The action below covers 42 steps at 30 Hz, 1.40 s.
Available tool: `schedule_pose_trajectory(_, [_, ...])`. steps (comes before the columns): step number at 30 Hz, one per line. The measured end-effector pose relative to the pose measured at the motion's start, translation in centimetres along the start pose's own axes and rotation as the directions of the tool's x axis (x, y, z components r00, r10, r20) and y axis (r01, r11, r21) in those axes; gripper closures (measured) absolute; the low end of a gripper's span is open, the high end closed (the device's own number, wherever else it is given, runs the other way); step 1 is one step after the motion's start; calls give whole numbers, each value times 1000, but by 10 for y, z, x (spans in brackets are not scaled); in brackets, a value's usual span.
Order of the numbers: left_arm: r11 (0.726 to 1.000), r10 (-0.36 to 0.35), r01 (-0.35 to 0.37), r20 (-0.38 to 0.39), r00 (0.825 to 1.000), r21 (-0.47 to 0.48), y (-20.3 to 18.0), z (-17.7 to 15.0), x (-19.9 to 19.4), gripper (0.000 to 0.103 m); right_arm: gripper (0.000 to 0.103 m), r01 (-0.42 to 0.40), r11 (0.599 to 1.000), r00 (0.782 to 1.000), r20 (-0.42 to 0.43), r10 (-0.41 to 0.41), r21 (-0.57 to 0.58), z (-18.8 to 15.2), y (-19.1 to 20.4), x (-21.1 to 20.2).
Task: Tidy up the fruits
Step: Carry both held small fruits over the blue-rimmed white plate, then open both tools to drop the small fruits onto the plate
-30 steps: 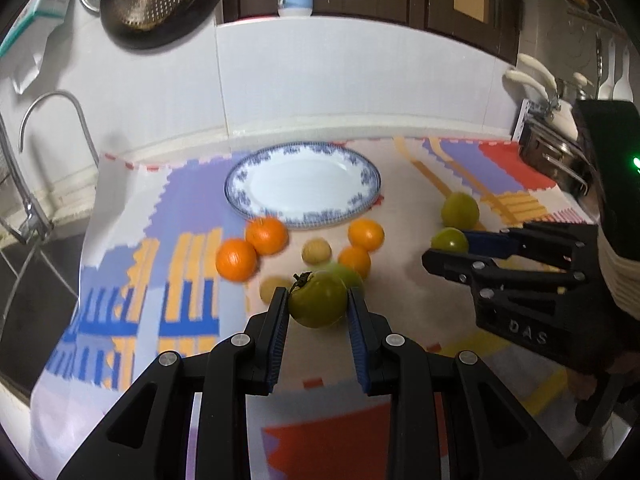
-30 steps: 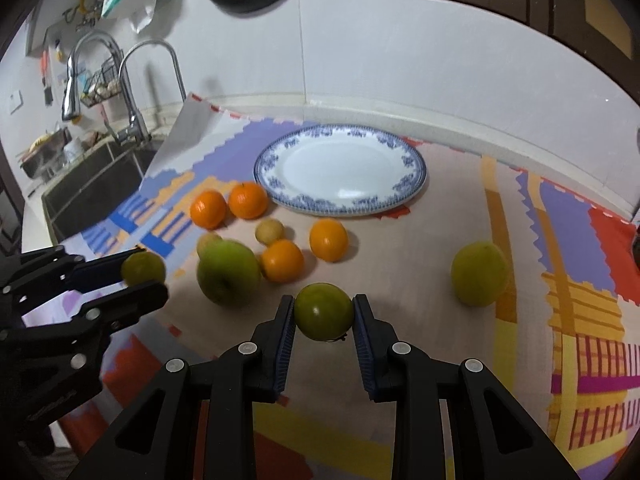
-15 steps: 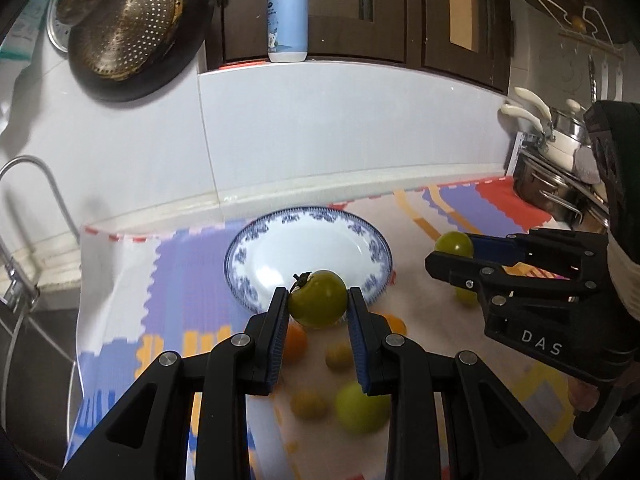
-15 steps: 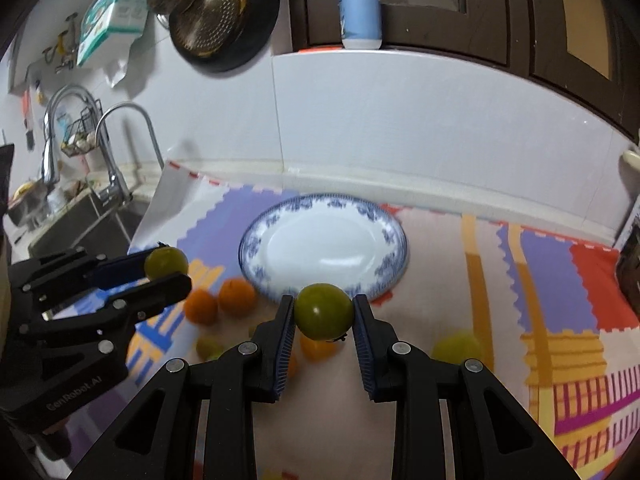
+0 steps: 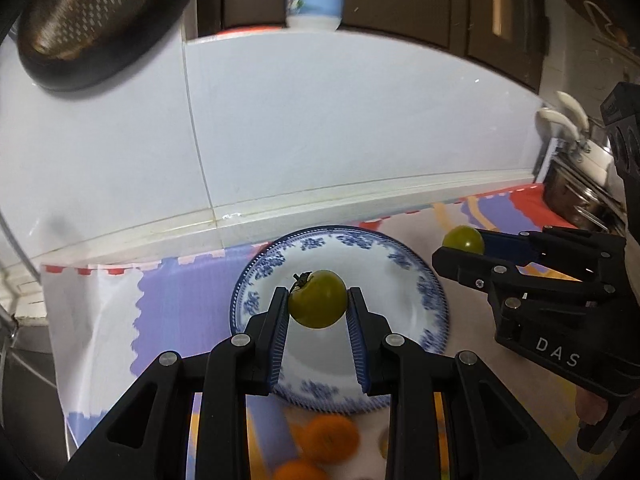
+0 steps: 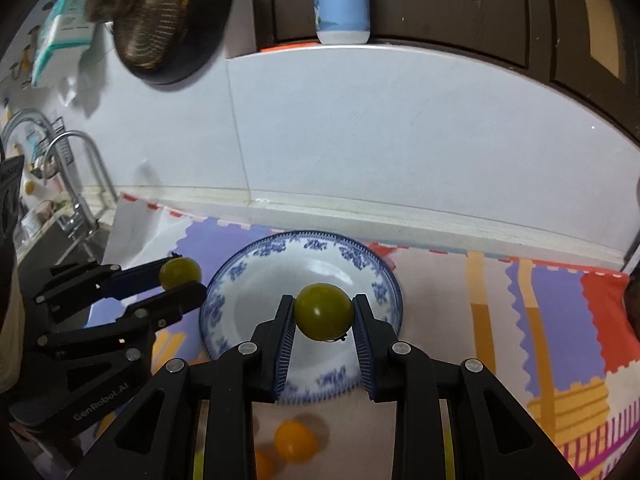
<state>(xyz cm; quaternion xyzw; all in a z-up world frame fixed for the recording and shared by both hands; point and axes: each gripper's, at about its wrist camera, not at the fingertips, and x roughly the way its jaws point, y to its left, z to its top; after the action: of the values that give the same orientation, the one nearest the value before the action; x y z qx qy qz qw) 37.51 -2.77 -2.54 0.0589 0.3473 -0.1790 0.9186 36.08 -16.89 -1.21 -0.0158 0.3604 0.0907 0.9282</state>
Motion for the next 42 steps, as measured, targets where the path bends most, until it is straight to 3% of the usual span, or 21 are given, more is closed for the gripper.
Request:
schedule_pose_trajectory(12, [1000, -22, 23, -142, 990, 1, 23, 16, 75, 74, 73, -15, 997, 993, -119, 24, 73, 17, -13, 83])
schedule_pose_trajectory(24, [999, -38, 41, -225, 974, 7, 28, 15, 109, 74, 73, -3, 997, 982, -191, 19, 80, 10, -15, 116])
schedule_pose_trajectory(29, [999, -32, 34, -218, 975, 6, 28, 16, 109, 67, 73, 4, 997, 981, -193, 11, 80, 10, -16, 118])
schedule_pose_trajectory(33, [1000, -17, 18, -206, 978, 5, 28, 16, 100, 64, 64, 25, 997, 982, -187, -11, 75, 11, -16, 112])
schedule_pose_trajectory(42, [1000, 27, -27, -100, 995, 7, 19, 15, 38, 44, 62, 28, 998, 994, -109, -22, 54, 11, -12, 67])
